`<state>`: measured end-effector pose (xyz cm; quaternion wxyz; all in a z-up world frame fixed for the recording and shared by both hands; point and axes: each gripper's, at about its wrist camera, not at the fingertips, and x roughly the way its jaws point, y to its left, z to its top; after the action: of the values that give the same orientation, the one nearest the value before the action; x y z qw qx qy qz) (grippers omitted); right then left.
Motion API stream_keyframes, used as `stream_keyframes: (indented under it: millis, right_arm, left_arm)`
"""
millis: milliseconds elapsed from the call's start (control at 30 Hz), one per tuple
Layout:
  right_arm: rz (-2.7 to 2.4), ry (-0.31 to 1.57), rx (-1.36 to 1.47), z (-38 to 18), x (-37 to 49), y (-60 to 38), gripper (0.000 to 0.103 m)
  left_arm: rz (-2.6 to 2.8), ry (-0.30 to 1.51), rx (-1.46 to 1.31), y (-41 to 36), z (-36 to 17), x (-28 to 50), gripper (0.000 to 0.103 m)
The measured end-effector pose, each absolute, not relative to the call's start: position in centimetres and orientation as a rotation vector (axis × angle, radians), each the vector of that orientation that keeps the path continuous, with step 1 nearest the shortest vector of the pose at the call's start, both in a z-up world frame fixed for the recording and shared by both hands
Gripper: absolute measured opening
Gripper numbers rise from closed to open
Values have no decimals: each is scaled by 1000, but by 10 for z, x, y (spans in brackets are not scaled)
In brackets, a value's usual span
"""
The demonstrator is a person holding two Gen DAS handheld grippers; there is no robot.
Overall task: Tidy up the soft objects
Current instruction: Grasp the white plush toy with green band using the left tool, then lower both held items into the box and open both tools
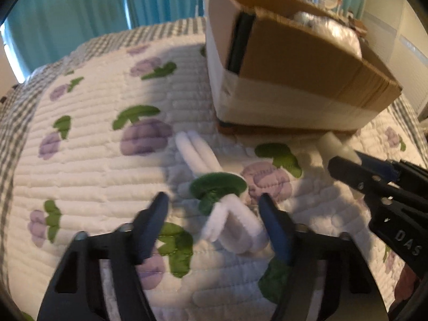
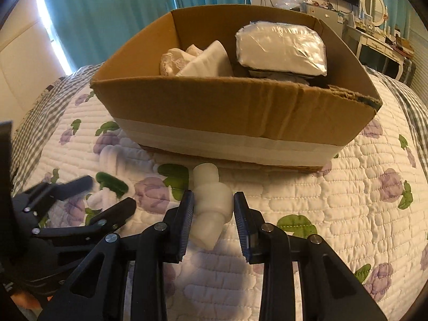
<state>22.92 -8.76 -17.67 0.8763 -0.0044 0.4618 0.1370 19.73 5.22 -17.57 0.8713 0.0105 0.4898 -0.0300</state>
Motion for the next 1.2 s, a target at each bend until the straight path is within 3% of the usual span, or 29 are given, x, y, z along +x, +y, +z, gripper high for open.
stream_keyframes:
  millis: [33, 200, 433, 833, 1200]
  right_arm:
    - [285, 966, -7, -177, 230, -89, 30]
    - [276, 969, -9, -179, 230, -91, 30]
    - [281, 939, -6, -160, 221, -92, 30]
    - [264, 827, 12, -83, 171, -111, 30]
    - [247, 705, -4, -14, 161, -133, 30]
  left_arm:
    - [-65, 1030, 20, 52, -177, 197, 40]
    - [-78, 1045, -25, 58, -171, 196, 28]
    - [-93, 1022, -21, 54, -141, 177, 27]
    - [-144, 860, -1, 43, -51, 130, 27]
    - [-213, 744, 79, 16, 0, 143, 27]
